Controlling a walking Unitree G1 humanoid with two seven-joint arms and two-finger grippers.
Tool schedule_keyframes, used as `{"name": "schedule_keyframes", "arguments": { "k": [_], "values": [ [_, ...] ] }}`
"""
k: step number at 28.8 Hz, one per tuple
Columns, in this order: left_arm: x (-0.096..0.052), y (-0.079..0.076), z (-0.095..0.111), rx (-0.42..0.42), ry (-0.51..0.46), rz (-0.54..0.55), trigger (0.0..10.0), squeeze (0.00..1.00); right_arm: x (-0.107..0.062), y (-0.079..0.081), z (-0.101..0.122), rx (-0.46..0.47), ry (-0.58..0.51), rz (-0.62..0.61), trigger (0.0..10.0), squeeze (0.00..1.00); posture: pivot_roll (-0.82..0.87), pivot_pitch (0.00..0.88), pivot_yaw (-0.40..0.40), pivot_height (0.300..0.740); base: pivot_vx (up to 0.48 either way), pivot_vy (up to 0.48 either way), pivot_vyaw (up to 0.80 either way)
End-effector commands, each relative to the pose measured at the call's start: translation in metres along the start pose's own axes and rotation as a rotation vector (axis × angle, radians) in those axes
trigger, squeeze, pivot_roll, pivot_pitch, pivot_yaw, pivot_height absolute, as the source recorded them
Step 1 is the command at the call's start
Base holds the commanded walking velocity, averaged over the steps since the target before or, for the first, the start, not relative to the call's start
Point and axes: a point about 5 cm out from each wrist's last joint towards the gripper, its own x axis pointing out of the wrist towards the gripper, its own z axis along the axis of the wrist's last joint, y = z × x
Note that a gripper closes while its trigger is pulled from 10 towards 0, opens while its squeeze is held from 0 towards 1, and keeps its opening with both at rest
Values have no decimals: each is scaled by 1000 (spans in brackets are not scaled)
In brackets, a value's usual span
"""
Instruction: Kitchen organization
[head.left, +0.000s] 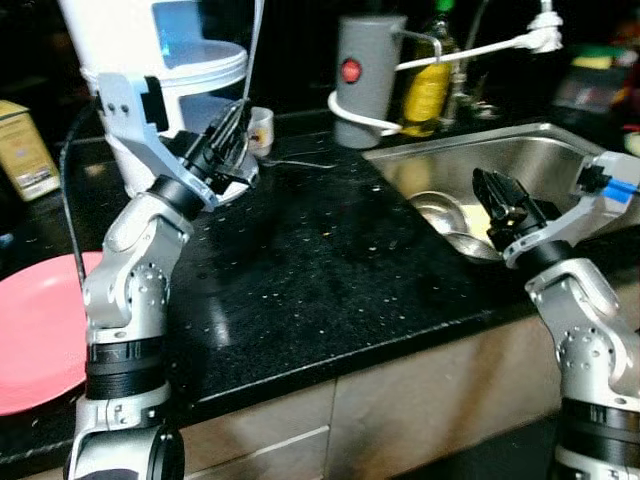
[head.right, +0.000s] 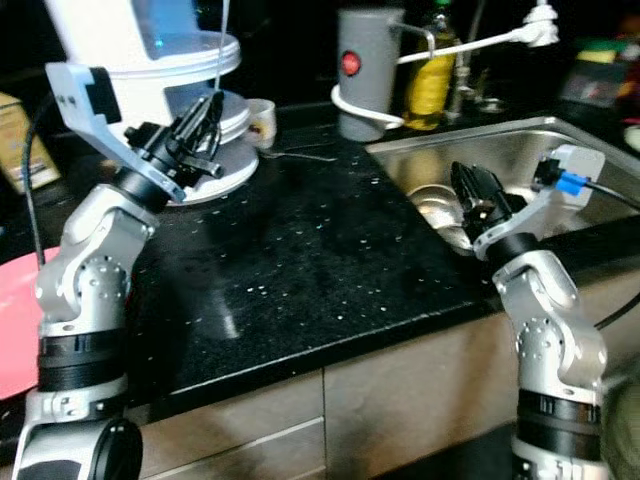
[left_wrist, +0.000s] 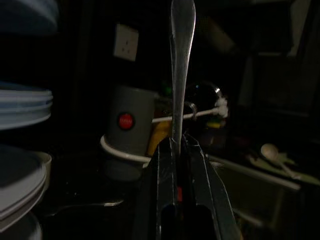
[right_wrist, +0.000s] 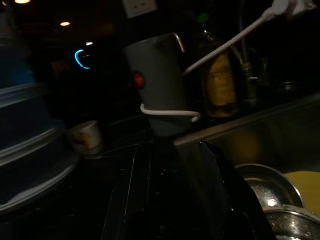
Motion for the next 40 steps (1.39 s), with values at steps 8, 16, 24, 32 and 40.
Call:
{"name": "schedule_keyframes", "arguments": {
  "k": [8,16,24,32,40],
  "values": [
    [-10,13,-11,23,30,133,10000,0,8,33,-19,-24,52,127,10000,0,-49,0,-11,740,0,-44,0],
    [-13,9,-18,4,38,155,10000,0,8,50,-27,-44,77,204,10000,0,-46,0,-16,740,0,-422,0],
    [-12,6,-20,0,47,141,10000,0,7,54,-28,-47,79,225,10000,0,-47,0,-15,740,0,-425,0],
    [-12,5,-21,-4,50,141,10000,0,7,55,-28,-60,81,232,10000,0,-46,0,-15,740,0,-426,0],
    [-11,4,-23,-7,55,134,10000,0,5,56,-31,-80,96,243,10000,0,-47,0,-13,740,0,-426,0]
  ]
}}
